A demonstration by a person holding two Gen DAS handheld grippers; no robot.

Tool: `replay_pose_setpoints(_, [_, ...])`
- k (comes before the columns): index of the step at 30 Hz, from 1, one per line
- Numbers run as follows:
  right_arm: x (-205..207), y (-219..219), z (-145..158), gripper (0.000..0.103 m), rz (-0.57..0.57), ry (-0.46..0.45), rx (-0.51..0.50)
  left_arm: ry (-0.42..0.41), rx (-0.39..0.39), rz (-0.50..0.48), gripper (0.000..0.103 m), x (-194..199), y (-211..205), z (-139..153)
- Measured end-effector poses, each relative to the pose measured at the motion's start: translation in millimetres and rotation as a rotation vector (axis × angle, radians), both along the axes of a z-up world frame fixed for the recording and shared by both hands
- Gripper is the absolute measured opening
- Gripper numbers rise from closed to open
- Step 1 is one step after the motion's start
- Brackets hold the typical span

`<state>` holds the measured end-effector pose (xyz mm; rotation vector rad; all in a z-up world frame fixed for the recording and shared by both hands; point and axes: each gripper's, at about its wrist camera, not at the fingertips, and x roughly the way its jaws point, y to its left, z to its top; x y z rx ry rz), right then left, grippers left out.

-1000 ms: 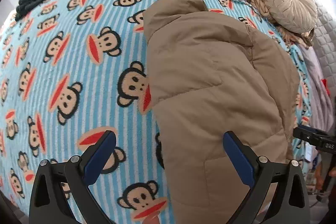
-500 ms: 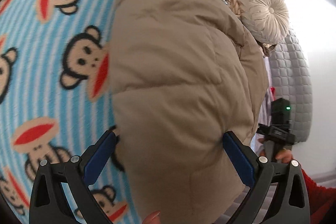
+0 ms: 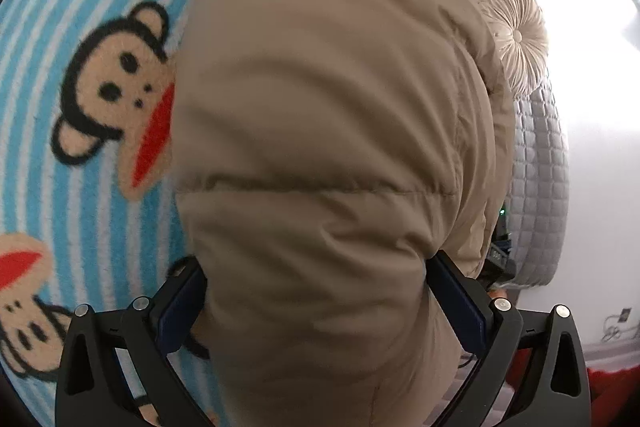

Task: Fold large clothes

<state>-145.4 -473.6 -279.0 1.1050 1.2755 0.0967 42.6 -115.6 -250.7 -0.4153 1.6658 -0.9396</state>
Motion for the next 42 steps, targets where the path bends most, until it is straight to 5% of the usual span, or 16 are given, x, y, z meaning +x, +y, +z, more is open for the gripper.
replay_pose_setpoints(4, [-4.4, 4.2, -4.3, 0.091, -0.044, 0.020, 0.046, -0.019, -0.018, 0.008, 0.099, -4.1, -0.9, 7.3])
replay_pose_setpoints(5, [-5.3, 6.5, -3.9, 0.087, -0.054, 0.024, 0.060, -0.029, -0.026, 0.007, 0.096, -6.0, -1.1, 11.0])
replay_pose_setpoints(7, [-8.6, 10.6, -1.8, 0.062, -0.081, 0.008, 0.101, -0.038, -0.052, 0.010, 0.089, -7.2, 1.2, 19.9])
replay_pose_setpoints(13, [-10.0, 35.0, 21.9, 0.045, -0.101, -0.042, 0.117, -0.059, -0.126, 0.018, 0.086, -0.1, 12.1, 47.2])
replay_pose_setpoints(22, [29.0, 93.5, 58.3, 0.044, -0.073, -0.134, 0.111, -0.163, -0.196, 0.037, 0.086, 50.1, 62.3, 99.7])
replay_pose_setpoints(30, [114.7, 173.3, 61.6, 0.044, 0.004, -0.190, 0.103, -0.293, -0.119, 0.096, 0.086, 122.9, 132.8, 121.1])
replay_pose_setpoints(34, [167.7, 216.2, 63.3, 0.044, 0.070, -0.213, 0.072, -0.350, -0.048, 0.119, 0.086, 162.6, 173.5, 103.0])
replay_pose_setpoints(37, [196.3, 242.1, 46.4, 0.045, 0.108, -0.151, 0.001, -0.299, 0.077, 0.180, 0.090, 182.7, 195.8, 60.4])
replay_pose_setpoints(39, [202.3, 257.8, 33.7, 0.057, 0.130, -0.080, -0.079, -0.262, 0.121, 0.234, 0.090, 186.8, 207.3, 42.6])
replay_pose_setpoints(42, [199.3, 270.7, 35.8, 0.079, 0.148, -0.038, -0.158, -0.307, 0.150, 0.257, 0.090, 182.1, 217.9, 56.3])
